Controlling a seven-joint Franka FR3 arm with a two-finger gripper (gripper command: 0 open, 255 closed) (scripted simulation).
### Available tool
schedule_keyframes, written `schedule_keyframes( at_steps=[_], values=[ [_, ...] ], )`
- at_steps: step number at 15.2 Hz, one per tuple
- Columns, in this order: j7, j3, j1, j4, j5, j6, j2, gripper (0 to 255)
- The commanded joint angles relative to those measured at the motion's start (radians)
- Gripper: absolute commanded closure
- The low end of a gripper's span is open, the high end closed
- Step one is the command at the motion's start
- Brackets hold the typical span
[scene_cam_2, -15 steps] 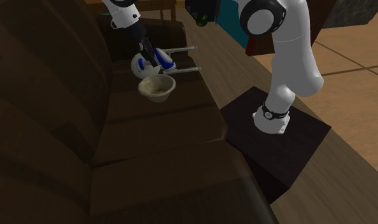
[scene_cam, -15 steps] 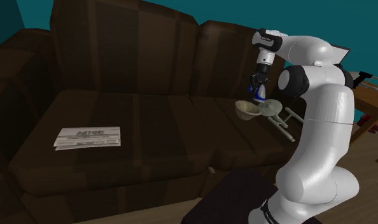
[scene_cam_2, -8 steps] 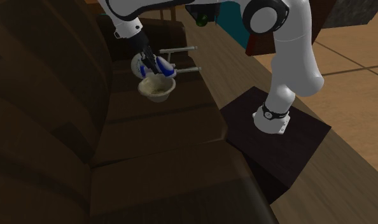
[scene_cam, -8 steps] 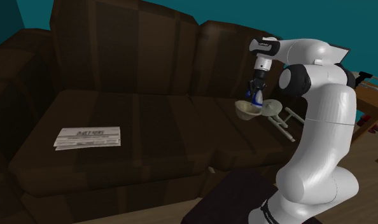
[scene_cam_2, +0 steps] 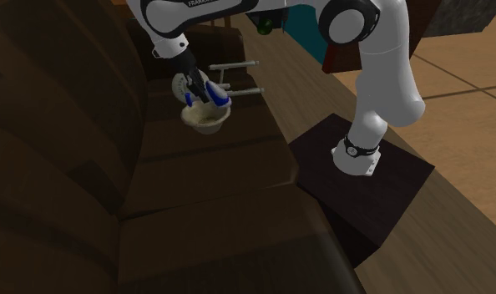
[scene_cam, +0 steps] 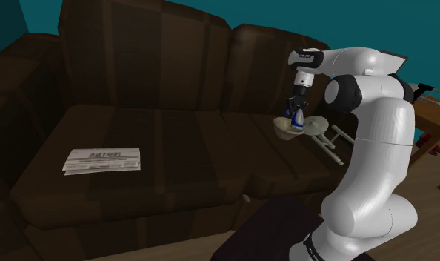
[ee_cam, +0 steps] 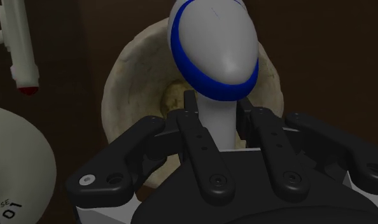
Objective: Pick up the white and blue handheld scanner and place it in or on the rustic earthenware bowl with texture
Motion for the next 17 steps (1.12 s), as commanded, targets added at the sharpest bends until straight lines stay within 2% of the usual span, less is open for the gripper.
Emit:
schedule_keyframes(
  at_steps=[1,3,4,9,13,17],
  values=[
    [0.0,0.0,0.0,-0.001,0.0,0.001,0.0,255],
    [0.0,0.0,0.0,-0.001,0.0,0.001,0.0,255],
    [0.0,0.0,0.0,-0.001,0.0,0.001,0.0,0],
    [0.0,0.0,0.0,-0.001,0.0,0.001,0.0,0],
    [0.0,0.005,-0.042,0.302,0.023,-0.187,0.114,0],
    [0.0,0.006,-0.042,0.303,0.023,-0.187,0.114,0]
  ],
)
